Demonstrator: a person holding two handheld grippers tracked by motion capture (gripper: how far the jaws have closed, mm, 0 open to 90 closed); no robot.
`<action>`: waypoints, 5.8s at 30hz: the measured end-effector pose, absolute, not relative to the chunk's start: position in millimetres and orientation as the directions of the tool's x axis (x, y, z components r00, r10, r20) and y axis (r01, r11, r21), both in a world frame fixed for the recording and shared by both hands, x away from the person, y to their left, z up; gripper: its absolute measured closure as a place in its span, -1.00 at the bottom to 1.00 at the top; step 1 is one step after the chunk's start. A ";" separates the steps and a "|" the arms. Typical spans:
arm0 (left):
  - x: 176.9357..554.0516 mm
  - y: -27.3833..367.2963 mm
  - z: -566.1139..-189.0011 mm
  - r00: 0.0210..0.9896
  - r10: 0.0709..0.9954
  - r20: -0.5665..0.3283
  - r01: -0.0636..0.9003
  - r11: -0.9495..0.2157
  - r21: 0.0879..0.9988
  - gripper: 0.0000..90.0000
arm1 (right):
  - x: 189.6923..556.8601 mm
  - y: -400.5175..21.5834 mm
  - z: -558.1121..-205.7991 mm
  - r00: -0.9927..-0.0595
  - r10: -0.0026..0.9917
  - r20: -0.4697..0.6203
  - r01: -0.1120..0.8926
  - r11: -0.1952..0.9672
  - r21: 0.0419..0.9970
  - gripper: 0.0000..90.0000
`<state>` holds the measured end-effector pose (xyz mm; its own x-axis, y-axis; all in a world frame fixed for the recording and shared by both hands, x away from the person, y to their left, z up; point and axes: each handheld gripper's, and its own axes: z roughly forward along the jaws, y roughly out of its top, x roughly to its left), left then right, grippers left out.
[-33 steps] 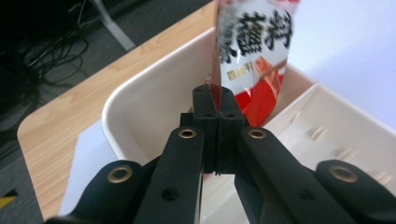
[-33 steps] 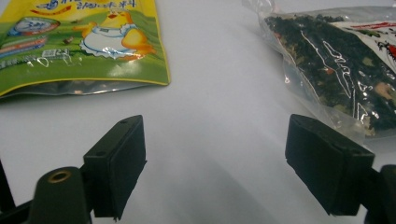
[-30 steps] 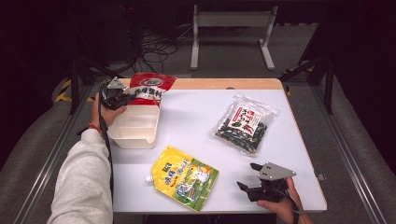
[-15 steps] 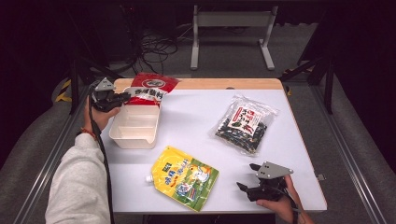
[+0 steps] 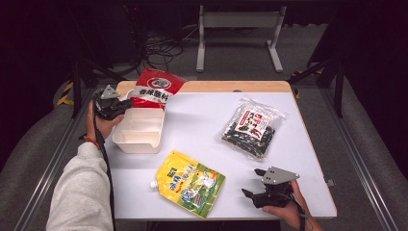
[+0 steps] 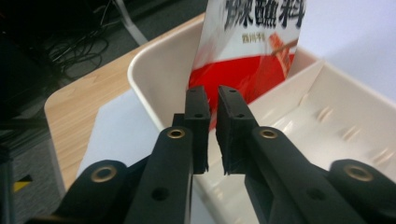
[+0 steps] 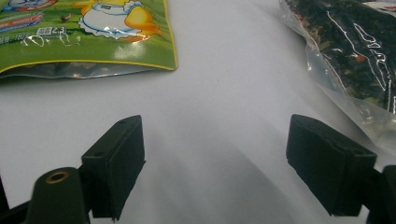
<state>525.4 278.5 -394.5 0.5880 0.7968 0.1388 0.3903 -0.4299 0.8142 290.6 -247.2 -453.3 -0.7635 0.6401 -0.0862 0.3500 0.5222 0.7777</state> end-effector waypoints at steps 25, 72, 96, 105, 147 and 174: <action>551.1 256.8 -404.9 0.590 0.793 0.150 0.504 -0.507 0.700 1.00 | 293.2 -248.0 -454.9 -0.763 0.643 -0.064 0.366 0.512 0.777 -0.58; 344.7 256.9 -382.7 0.684 0.713 0.154 0.217 -0.400 0.890 0.42 | 326.0 -249.4 -433.9 -0.779 0.626 -0.002 0.350 0.439 0.827 0.27; 276.8 210.1 -432.1 0.813 0.577 0.075 0.284 -0.506 0.815 0.03 | 323.9 -254.3 -423.7 -0.779 0.625 -0.046 0.314 0.452 0.835 0.45; 270.8 204.7 -444.9 0.822 0.568 0.046 0.306 -0.509 0.804 -0.14 | 329.2 -280.3 -418.2 -0.710 0.700 -0.075 0.326 0.422 0.846 0.46; 299.2 187.4 -434.3 0.866 0.500 0.032 0.252 -0.490 0.835 -0.50 | 460.9 -322.8 -459.3 -0.357 0.769 0.530 0.763 -0.086 0.640 0.22; 430.6 73.3 -416.5 0.870 0.454 -0.195 0.398 -0.409 0.821 -0.74 | 421.8 -304.2 -439.2 -0.609 0.746 0.270 0.531 0.130 0.838 0.56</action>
<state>430.6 73.3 -416.5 0.8695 0.4538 -0.1949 0.3977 -0.4092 0.8212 421.8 -304.2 -439.2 -0.6088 0.7461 0.2697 0.5306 0.1302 0.8376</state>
